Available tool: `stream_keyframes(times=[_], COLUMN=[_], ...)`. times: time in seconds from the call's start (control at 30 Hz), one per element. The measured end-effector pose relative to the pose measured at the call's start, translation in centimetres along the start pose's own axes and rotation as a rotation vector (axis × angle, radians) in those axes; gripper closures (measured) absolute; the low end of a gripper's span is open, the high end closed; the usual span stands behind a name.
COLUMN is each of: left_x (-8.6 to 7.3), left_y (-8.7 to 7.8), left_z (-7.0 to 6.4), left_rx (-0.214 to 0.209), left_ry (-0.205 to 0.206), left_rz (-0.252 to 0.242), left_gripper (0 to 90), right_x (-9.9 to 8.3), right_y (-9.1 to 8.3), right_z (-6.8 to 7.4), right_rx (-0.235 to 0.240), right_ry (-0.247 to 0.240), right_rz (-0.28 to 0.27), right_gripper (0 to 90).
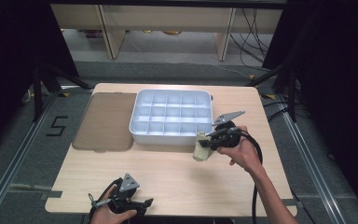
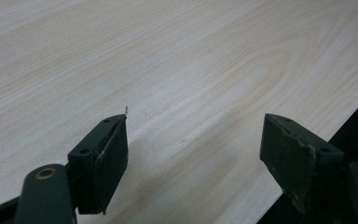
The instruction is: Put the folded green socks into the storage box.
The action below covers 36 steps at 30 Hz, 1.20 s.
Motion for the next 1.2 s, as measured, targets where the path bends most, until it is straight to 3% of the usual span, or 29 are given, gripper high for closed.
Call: stream_keyframes(times=[0.1,0.13,0.2,0.43,0.47,0.53,0.63,0.7,0.73,0.87,0.9,1.0,1.03,1.1,1.2], left_x=[0.0,0.0,0.1,0.0,0.1,0.1,0.0,0.0,0.0,0.0,0.0,0.0,0.0,0.0,0.0], left_y=[0.0,-0.1,0.0,0.0,0.0,0.0,0.0,0.0,0.0,0.0,0.0,0.0,0.0,0.0,0.0], left_z=[0.0,-0.1,-0.1,0.0,-0.1,-0.1,-0.4,-0.4,-0.4,-0.3,-0.3,-0.4,-0.3,-0.3,-0.4], left_rx=[0.000,-0.010,-0.009,0.000,-0.003,-0.003,-0.018,-0.003,-0.010,-0.004,-0.014,-0.014,0.001,-0.001,-0.008], left_ry=[0.000,0.004,0.000,0.005,0.003,0.003,-0.015,-0.014,-0.011,-0.012,-0.012,-0.017,-0.011,-0.013,-0.013], left_rz=[-0.001,-0.006,-0.008,-0.003,-0.006,-0.006,-0.005,0.000,-0.002,-0.004,-0.003,-0.004,0.005,0.000,0.001], left_gripper=[23.0,23.0,23.0,23.0,23.0,23.0,23.0,23.0,23.0,23.0,23.0,23.0,23.0,23.0,23.0], right_x=[0.4,0.4,0.4,0.9,0.8,1.0,1.1,1.1,1.2,1.5,1.7,1.9,2.0,2.4,2.9], right_y=[0.1,-0.1,-0.2,-0.4,-0.6,-0.4,-0.7,-0.6,-0.6,-0.7,-0.7,-0.7,-0.9,-0.8,-1.0], right_z=[-0.2,-0.2,-0.1,-0.5,-0.4,-0.5,-0.8,-0.9,-1.2,-1.5,-1.7,-1.6,-1.9,-2.1,-2.5], right_rx=[-0.012,-0.005,-0.008,-0.020,-0.012,-0.013,-0.020,-0.027,-0.034,-0.041,-0.039,-0.033,-0.052,-0.049,-0.066], right_ry=[-0.012,-0.015,0.002,-0.014,0.013,0.007,0.010,0.027,-0.001,0.037,0.020,0.029,0.035,0.026,0.030], right_rz=[-0.024,-0.004,-0.005,-0.024,-0.002,-0.023,0.002,0.000,0.004,0.026,0.017,0.033,0.045,0.026,0.064], right_gripper=[73.3,73.3,73.3,73.3,73.3,73.3,73.3,73.3,73.3,73.3,73.3,73.3,73.3,73.3,73.3])
Point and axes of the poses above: each handheld gripper's, and its own axes: y roughly forward along the jaws, x roughly out of its top, z roughly to its left, the point moved 7 cm from there along y, roughly forward along the jaws, and after that the axes turned 11 degrees about x, right-handed, at the moved point
